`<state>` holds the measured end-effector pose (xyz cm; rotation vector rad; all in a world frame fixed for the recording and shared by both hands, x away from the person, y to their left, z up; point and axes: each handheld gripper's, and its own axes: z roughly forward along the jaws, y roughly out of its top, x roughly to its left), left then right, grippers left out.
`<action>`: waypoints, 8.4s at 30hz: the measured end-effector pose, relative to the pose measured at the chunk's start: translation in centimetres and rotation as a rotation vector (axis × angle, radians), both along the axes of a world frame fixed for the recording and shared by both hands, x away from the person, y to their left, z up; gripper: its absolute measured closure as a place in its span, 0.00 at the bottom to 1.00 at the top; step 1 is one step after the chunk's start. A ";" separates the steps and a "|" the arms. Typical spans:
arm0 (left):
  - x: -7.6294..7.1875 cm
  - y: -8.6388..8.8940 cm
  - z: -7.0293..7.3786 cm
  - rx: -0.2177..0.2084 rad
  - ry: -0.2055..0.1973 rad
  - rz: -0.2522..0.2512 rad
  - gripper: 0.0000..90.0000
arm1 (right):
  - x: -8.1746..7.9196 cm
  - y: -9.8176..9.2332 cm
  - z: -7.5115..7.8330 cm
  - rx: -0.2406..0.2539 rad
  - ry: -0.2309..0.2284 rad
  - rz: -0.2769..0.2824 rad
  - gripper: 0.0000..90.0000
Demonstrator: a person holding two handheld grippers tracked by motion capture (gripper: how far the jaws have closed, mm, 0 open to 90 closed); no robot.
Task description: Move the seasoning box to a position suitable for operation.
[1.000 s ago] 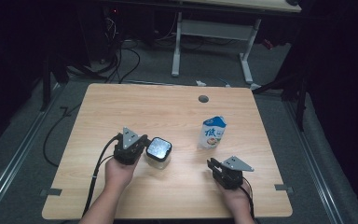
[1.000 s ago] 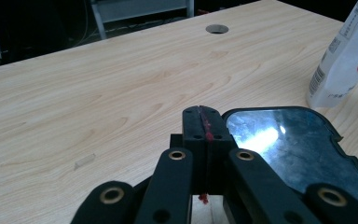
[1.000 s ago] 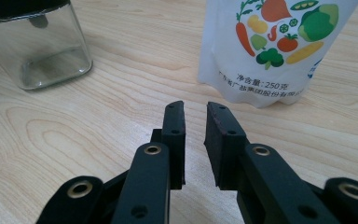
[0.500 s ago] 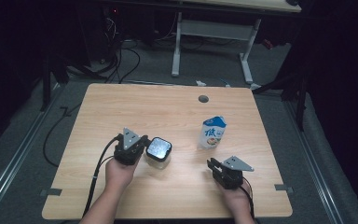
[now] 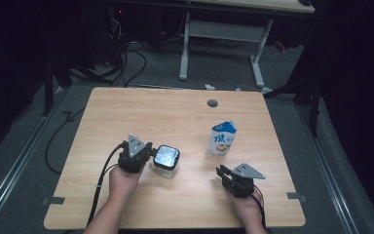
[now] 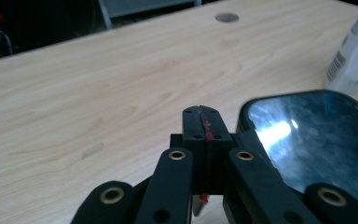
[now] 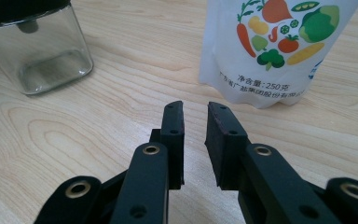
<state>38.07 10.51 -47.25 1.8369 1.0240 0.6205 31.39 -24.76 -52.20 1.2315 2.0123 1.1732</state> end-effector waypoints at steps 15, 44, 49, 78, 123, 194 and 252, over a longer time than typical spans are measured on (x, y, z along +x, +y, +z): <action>-0.8 -0.6 0.2 0.000 -0.005 -0.024 1.00 | 0.0 0.0 0.0 -0.002 -0.001 0.004 0.86; -1.0 -0.5 -1.2 0.023 0.004 0.000 1.00 | 0.1 0.1 -0.2 0.002 0.006 0.009 0.85; -1.1 -0.6 -0.7 0.017 -0.010 -0.003 1.00 | 0.0 0.5 -0.1 0.000 0.007 0.018 0.85; -1.4 -0.9 -0.5 -0.049 -0.042 -0.027 1.00 | 2.2 8.2 2.7 -0.004 -0.050 0.158 0.86; -1.3 -0.5 -0.7 -0.073 -0.042 -0.024 1.00 | 2.5 10.4 3.2 0.006 -0.071 0.198 0.99; -6.6 0.6 -1.5 -0.105 -0.023 -0.097 1.00 | 3.2 13.8 6.3 0.030 -0.125 0.257 0.99; -5.8 2.4 -1.0 -0.112 -0.068 -0.024 0.89 | 2.2 11.1 4.3 0.033 -0.109 0.233 0.93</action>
